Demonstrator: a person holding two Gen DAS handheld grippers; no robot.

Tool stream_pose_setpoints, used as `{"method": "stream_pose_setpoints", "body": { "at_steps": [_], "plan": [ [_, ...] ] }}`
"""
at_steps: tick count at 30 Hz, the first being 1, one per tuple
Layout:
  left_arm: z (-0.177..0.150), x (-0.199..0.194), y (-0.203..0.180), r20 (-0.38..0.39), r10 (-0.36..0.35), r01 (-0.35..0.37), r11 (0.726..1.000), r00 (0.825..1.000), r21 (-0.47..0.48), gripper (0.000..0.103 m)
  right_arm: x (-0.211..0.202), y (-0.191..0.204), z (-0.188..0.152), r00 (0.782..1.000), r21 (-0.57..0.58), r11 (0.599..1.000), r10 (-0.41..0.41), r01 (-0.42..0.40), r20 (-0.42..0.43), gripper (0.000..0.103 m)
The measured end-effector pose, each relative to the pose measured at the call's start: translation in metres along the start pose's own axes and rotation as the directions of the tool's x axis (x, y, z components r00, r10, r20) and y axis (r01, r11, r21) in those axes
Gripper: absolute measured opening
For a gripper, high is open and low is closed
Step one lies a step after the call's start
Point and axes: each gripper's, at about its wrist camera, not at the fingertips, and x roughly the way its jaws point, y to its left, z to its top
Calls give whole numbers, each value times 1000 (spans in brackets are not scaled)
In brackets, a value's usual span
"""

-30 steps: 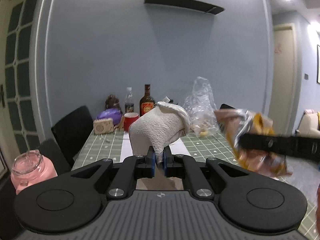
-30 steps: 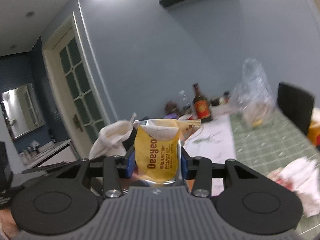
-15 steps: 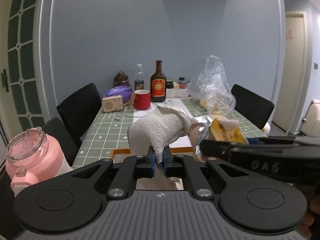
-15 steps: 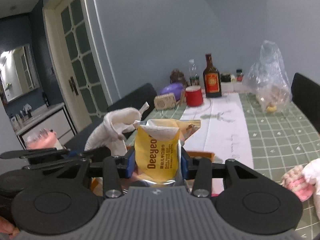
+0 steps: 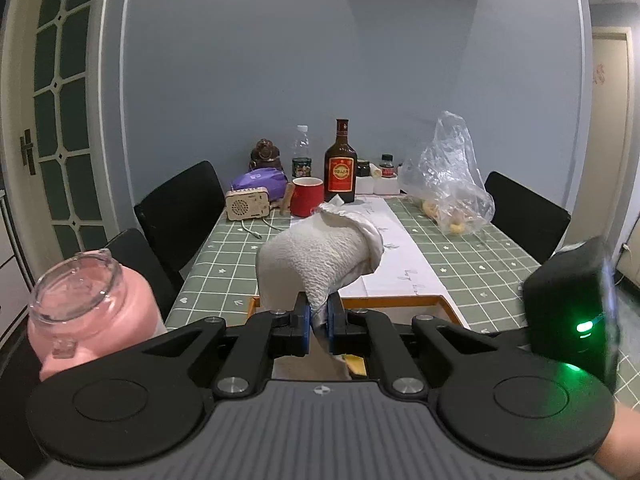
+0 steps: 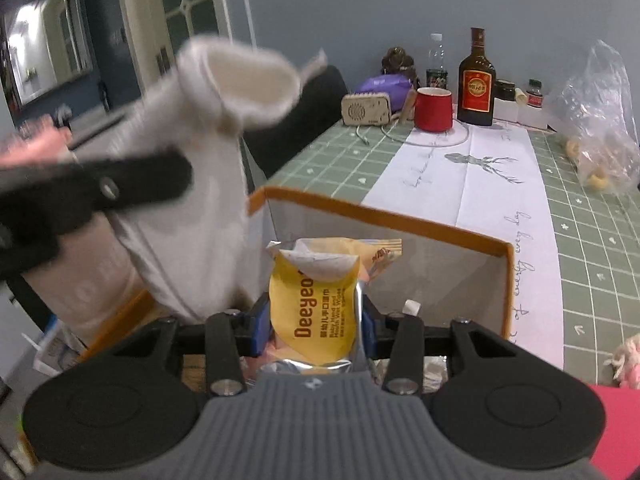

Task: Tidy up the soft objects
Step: 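Open left tool to drop the sock into the box while right tool releases the packet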

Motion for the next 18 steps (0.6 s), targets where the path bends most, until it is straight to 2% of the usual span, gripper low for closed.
{"method": "stream_pose_setpoints", "body": {
  "at_steps": [3, 4, 5, 7, 9, 11, 14, 16, 18],
  "plan": [
    [0, 1, 3, -3, 1, -1, 1000, 1000, -16, 9, 3, -2, 3, 1000, -12, 1000, 3, -3, 5, 47],
    [1, 1, 5, -8, -14, 14, 1000, 1000, -27, 9, 3, -2, 3, 1000, -27, 1000, -11, 11, 0, 56],
    [1, 2, 6, -12, -31, 30, 999, 999, -38, 9, 0, -2, 4, 1000, -42, 999, -27, 27, 2, 74],
    [1, 4, 8, -24, -69, 67, 996, 997, -51, 9, -16, -1, 3, 997, -71, 996, -54, 57, 48, 91],
    [0, 6, 8, -31, -76, 74, 996, 997, -51, 9, -39, -5, 5, 994, -99, 994, -45, 54, 98, 91],
    [-1, 8, 5, -41, -64, 63, 997, 997, -40, 9, -58, -14, 7, 989, -94, 994, -45, 59, 143, 98],
    [-3, 15, -1, -58, -55, 54, 998, 997, -31, 9, -81, -29, 6, 975, -89, 986, -120, 139, 189, 100],
    [-6, 25, -6, -101, -60, 58, 998, 993, -17, 9, -89, -38, 4, 965, -63, 980, -172, 188, 198, 100],
    [-9, 35, -11, -131, -66, 66, 998, 989, -9, 9, -91, -50, 5, 964, -19, 981, -183, 191, 193, 100]
  ]
}}
